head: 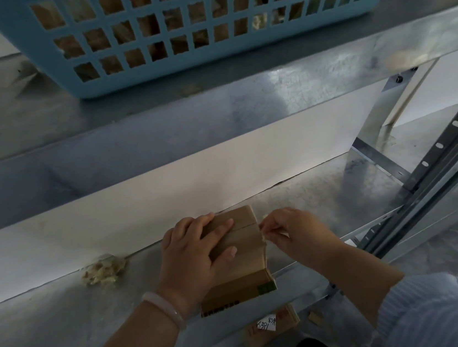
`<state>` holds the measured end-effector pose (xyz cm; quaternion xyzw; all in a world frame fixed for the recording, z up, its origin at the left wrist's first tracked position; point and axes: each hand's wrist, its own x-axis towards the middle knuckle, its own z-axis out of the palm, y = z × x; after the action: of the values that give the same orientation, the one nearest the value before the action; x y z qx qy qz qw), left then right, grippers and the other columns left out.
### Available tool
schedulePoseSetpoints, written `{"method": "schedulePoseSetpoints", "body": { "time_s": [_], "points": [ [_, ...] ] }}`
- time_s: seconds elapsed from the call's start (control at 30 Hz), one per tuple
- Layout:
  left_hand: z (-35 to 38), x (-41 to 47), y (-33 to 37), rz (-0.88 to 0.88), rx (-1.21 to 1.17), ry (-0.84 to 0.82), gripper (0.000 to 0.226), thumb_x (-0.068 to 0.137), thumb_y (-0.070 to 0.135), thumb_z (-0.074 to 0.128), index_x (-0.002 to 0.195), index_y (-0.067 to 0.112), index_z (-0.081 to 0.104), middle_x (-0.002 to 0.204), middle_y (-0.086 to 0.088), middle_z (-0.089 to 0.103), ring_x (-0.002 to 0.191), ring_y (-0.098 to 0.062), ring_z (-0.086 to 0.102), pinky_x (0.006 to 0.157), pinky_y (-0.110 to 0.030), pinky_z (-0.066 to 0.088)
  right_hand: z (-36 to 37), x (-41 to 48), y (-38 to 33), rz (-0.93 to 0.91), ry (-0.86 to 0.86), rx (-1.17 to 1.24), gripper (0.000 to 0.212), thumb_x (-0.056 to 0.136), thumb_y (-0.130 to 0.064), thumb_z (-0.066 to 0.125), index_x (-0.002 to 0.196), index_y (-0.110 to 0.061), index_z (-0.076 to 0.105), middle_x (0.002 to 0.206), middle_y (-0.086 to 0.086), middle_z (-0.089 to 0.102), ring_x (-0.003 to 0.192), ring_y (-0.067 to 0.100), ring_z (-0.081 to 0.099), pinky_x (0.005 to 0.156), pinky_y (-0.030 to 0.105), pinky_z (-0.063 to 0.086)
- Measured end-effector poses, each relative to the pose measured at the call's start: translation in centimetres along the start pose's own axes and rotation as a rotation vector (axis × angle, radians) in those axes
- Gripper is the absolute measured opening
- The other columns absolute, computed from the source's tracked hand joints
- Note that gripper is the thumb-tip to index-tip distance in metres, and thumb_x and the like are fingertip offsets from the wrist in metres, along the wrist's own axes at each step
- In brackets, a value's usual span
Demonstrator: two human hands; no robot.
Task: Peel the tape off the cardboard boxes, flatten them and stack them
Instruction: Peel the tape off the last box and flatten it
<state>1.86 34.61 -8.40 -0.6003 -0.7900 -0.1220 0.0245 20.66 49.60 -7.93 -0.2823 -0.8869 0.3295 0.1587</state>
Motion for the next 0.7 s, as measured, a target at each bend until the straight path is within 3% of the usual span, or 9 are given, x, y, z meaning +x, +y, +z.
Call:
{"method": "schedulePoseSetpoints", "body": {
  "time_s": [0.1, 0.23, 0.33, 0.4, 0.5, 0.6, 0.7],
  "points": [
    [0.0, 0.0, 0.0, 0.012, -0.001, 0.008, 0.054, 0.092, 0.067, 0.024, 0.132, 0.044, 0.051, 0.135, 0.008, 0.051, 0.12, -0.021, 0.042, 0.095, -0.042, 0.035, 0.6, 0.1, -0.1, -0.068, 0.043, -0.143, 0.008, 0.097, -0.02, 0.052, 0.095, -0.014, 0.057, 0.088, -0.001, 0.064, 0.075, 0.015, 0.061, 0.07, 0.032, 0.054],
    [0.2, -0.2, -0.3, 0.015, 0.0, 0.012, 0.053, 0.092, 0.067, 0.024, 0.134, 0.045, 0.05, 0.136, 0.009, 0.049, 0.121, -0.019, 0.04, 0.096, -0.039, 0.031, 0.7, 1.1, -0.3, -0.173, 0.132, -0.226, 0.01, 0.096, -0.013, 0.047, 0.089, -0.01, 0.053, 0.077, 0.0, 0.051, 0.063, 0.016, 0.048, 0.056, 0.029, 0.042],
    [0.3, -0.3, -0.3, 0.011, 0.005, 0.013, 0.054, 0.093, 0.067, 0.024, 0.134, 0.045, 0.05, 0.137, 0.009, 0.049, 0.12, -0.019, 0.04, 0.096, -0.039, 0.03, 0.5, 2.2, 0.1, -0.202, 0.271, -0.236, 0.009, 0.087, -0.009, 0.049, 0.079, -0.009, 0.053, 0.069, 0.005, 0.055, 0.058, 0.017, 0.043, 0.051, 0.03, 0.036],
    [0.3, -0.3, -0.3, 0.007, -0.008, 0.02, 0.054, 0.092, 0.067, 0.023, 0.133, 0.045, 0.051, 0.136, 0.01, 0.05, 0.119, -0.02, 0.041, 0.095, -0.04, 0.033, 0.6, 2.8, 0.3, -0.207, 0.31, -0.243, 0.017, 0.088, -0.017, 0.044, 0.078, -0.01, 0.056, 0.069, 0.005, 0.059, 0.057, 0.018, 0.047, 0.05, 0.03, 0.041],
    [0.3, -0.3, -0.3, 0.004, -0.017, 0.017, 0.055, 0.092, 0.068, 0.024, 0.133, 0.045, 0.051, 0.137, 0.01, 0.049, 0.119, -0.02, 0.041, 0.095, -0.041, 0.034, 1.1, 1.9, 0.4, -0.235, 0.348, -0.226, 0.027, 0.089, -0.025, 0.045, 0.084, -0.012, 0.067, 0.077, 0.003, 0.068, 0.065, 0.019, 0.063, 0.058, 0.026, 0.052],
    [0.3, -0.3, -0.4, 0.008, -0.02, 0.018, 0.053, 0.091, 0.067, 0.028, 0.133, 0.045, 0.051, 0.136, 0.01, 0.049, 0.12, -0.02, 0.042, 0.094, -0.041, 0.034, 1.7, 0.1, 0.6, -0.251, 0.275, -0.154, 0.031, 0.094, -0.028, 0.047, 0.102, -0.013, 0.073, 0.092, 0.001, 0.073, 0.081, 0.013, 0.068, 0.073, 0.024, 0.056],
    [0.2, -0.3, -0.5, 0.015, -0.031, 0.022, 0.052, 0.091, 0.067, 0.029, 0.132, 0.045, 0.052, 0.136, 0.011, 0.05, 0.12, -0.02, 0.042, 0.094, -0.04, 0.033, 1.7, -0.1, 0.1, -0.046, 0.288, 0.101, 0.015, 0.092, -0.023, 0.062, 0.097, -0.018, 0.075, 0.091, -0.012, 0.073, 0.081, 0.001, 0.067, 0.073, 0.008, 0.051]
  ]
}}
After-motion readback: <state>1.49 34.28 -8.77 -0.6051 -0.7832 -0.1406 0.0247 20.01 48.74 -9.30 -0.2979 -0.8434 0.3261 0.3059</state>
